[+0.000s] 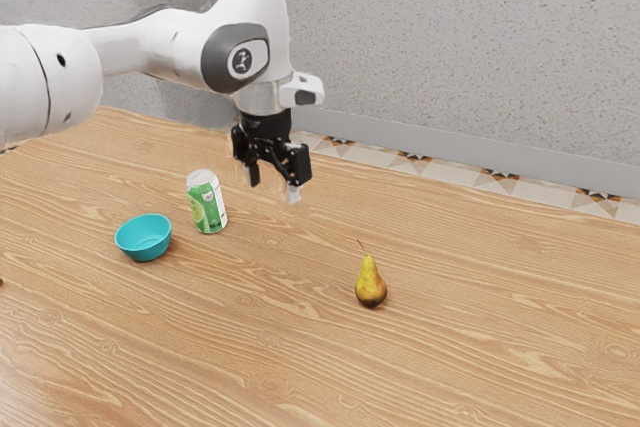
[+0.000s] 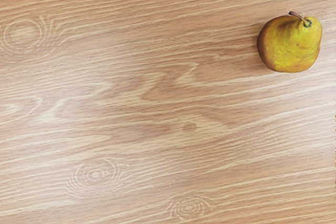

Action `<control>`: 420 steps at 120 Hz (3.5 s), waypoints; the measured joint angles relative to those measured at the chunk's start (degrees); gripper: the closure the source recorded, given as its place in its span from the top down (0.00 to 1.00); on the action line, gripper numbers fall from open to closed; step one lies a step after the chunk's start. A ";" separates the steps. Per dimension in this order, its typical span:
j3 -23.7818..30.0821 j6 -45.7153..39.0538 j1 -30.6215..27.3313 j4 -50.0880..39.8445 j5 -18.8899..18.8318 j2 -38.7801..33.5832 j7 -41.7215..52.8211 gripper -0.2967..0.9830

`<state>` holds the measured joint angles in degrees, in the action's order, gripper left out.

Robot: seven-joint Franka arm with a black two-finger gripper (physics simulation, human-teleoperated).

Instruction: Place the pear in the bowl.

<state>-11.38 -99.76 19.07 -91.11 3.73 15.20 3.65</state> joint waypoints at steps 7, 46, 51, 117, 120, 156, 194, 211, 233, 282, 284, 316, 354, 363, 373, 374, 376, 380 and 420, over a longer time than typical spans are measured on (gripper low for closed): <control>0.28 -2.95 1.19 -0.04 0.08 2.04 -0.73 0.75; 0.51 -16.32 7.84 -6.51 -0.41 5.21 -11.75 0.75; 0.50 -17.39 8.93 -7.26 -0.43 5.08 -13.82 0.75; 0.58 -41.25 12.75 -14.86 -7.74 9.61 -30.23 0.75; 0.58 -41.67 12.78 -15.17 -7.88 9.64 -30.36 0.75; 0.58 -47.05 12.72 -15.45 -9.60 12.76 -30.54 0.75; 0.58 -50.55 12.00 -15.24 -9.97 14.95 -29.20 0.71; 0.59 -51.60 11.96 -15.25 -9.89 15.59 -28.78 0.69; 0.58 -52.21 11.95 -15.44 -9.68 15.94 -28.35 0.58; 0.60 -52.54 11.93 -16.37 -9.74 14.49 -28.11 0.46; 0.59 -52.53 11.91 -16.73 -9.76 14.05 -28.13 0.46; 0.54 -52.44 4.57 -26.75 -10.44 2.85 -28.60 0.44; 0.52 -52.27 -8.63 -36.78 -12.09 -6.25 -28.72 0.44; 0.50 -52.27 -12.41 -36.71 -12.27 -6.29 -28.61 0.44; 0.49 -52.33 -15.89 -36.38 -12.60 -6.33 -28.49 0.44; 0.48 -52.34 -16.23 -36.35 -12.64 -6.33 -28.48 0.44; 0.49 -52.35 -16.93 -36.30 -12.74 -6.33 -28.45 0.44; 0.48 -52.37 -18.23 -36.16 -12.94 -6.26 -28.40 0.44; 0.35 -52.54 -28.43 -30.90 -13.54 -1.20 -27.29 0.44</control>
<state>-11.04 -152.30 -9.35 -122.02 -9.81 14.00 -23.64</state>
